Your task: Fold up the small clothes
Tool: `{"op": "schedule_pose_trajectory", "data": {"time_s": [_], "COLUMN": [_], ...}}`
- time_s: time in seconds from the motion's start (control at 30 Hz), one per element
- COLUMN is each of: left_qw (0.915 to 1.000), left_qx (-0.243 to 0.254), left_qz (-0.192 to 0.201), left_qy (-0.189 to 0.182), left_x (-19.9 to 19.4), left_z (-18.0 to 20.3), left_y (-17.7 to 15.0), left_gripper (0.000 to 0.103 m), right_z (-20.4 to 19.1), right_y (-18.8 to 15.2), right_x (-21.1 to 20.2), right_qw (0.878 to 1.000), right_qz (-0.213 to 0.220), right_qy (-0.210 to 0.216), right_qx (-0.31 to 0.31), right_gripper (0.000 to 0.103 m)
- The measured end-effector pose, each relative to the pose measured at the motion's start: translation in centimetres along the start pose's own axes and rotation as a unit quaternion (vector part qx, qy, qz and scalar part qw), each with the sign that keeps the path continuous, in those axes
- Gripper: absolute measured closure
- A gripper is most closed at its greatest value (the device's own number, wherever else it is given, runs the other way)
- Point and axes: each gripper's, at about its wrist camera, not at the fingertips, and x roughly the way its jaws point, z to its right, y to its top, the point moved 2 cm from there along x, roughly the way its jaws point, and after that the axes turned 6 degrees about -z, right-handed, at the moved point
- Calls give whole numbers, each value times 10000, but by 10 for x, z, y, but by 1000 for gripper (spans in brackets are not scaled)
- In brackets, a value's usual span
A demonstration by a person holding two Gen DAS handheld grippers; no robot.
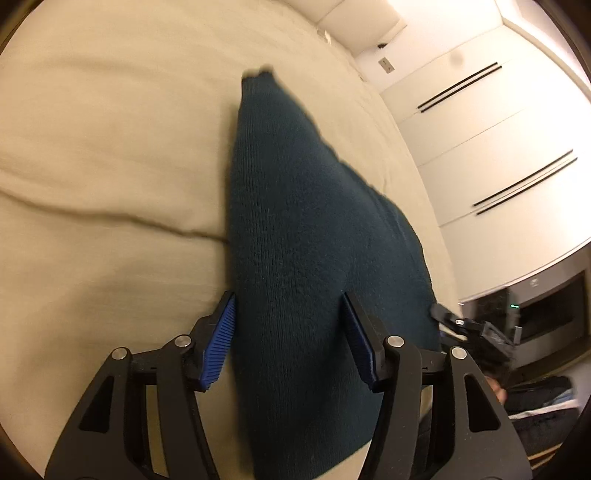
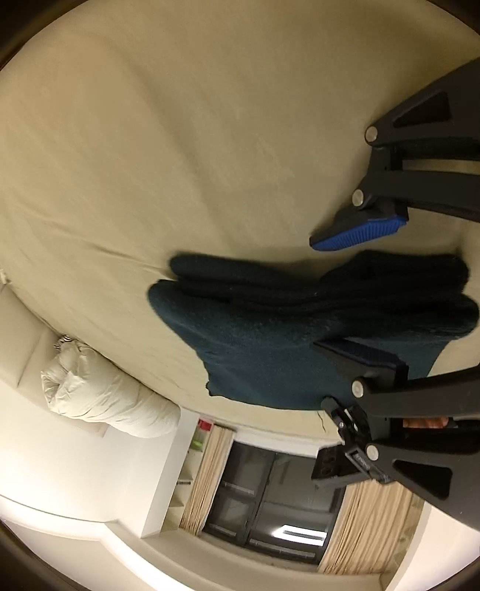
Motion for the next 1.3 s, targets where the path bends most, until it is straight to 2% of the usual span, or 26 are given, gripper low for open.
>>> {"op": "schedule_pose_trajectory", "data": {"time_s": [0.03,0.1,0.17,0.23,0.27,0.33,0.4,0.43,0.47,0.53,0.63,0.7,0.73,0.77,0.8,0.87,0.9,1.0,1.1,1.13,1.2,1.23,1.3], "left_qw": [9995,9971,9942,9914,9903,9906,9881,9855,9832,9798,9814,9811,9783,9727,9669,9518,9423,9008,8453,8354,8221,8211,8230], "left_qx": [101,296,561,890,1014,1107,1185,1283,1371,1499,1385,1263,1278,1328,1385,1561,1651,1905,2143,2171,2141,2082,2052], "left_qz": [228,619,816,793,730,454,390,391,427,520,618,815,949,1156,1346,1798,2049,2939,3874,4019,4229,4271,4309], "left_qy": [175,320,428,544,613,663,903,1044,1125,1221,1181,1222,1328,1511,1670,1931,2068,2567,2992,3056,3152,3164,3079], "left_x": [-13,-35,-44,-40,-54,-27,-3,4,6,5,-4,-21,-29,-44,-55,-79,-93,-141,-188,-200,-221,-226,-238], "left_z": [6,21,38,56,37,46,48,46,46,46,45,44,46,52,58,71,81,107,137,144,155,160,167], "left_y": [0,6,4,-5,-8,-17,-28,-33,-37,-43,-45,-52,-55,-67,-65,-67,-70,-86,-100,-105,-111,-107,-104], "left_gripper": [48,48,48,47,47,45,41,41,41,41,41,41,41,41,40,33,24,1,0,0,0,0,0], "right_z": [-9,-28,-49,-59,-61,-58,-44,-32,-21,-6,-2,-7,-13,-18,-26,-46,-52,-84,-115,-131,-147,-160,-177], "right_y": [0,-3,-8,-17,-20,-25,-34,-38,-41,-42,-46,-49,-55,-58,-60,-64,-66,-68,-76,-82,-90,-96,-98], "right_x": [-10,-21,-26,-21,-10,17,38,45,45,37,22,8,-2,-12,-23,-37,-47,-70,-102,-113,-133,-143,-152], "right_qw": [9998,9986,9954,9908,9893,9918,9950,9962,9964,9960,9974,9978,9979,9970,9947,9882,9848,9657,9355,9187,8907,8709,8522], "right_qz": [149,307,373,264,154,-86,-323,-341,-267,-111,96,227,335,515,682,957,1078,1625,2385,2771,3371,3699,3897], "right_qy": [-19,260,597,1018,1138,964,710,594,659,851,665,492,330,-2,-214,-436,-551,-941,-1146,-1186,-1314,-1450,-1652], "right_qx": [-121,-330,-647,-857,-898,-831,-622,-532,-454,-262,-256,-375,-450,-580,-744,-1110,-1245,-1792,-2341,-2553,-2753,-2892,-3074], "right_gripper": [50,50,50,50,49,49,49,61,75,79,79,75,60,44,43,43,43,32,12,1,0,0,0]}}
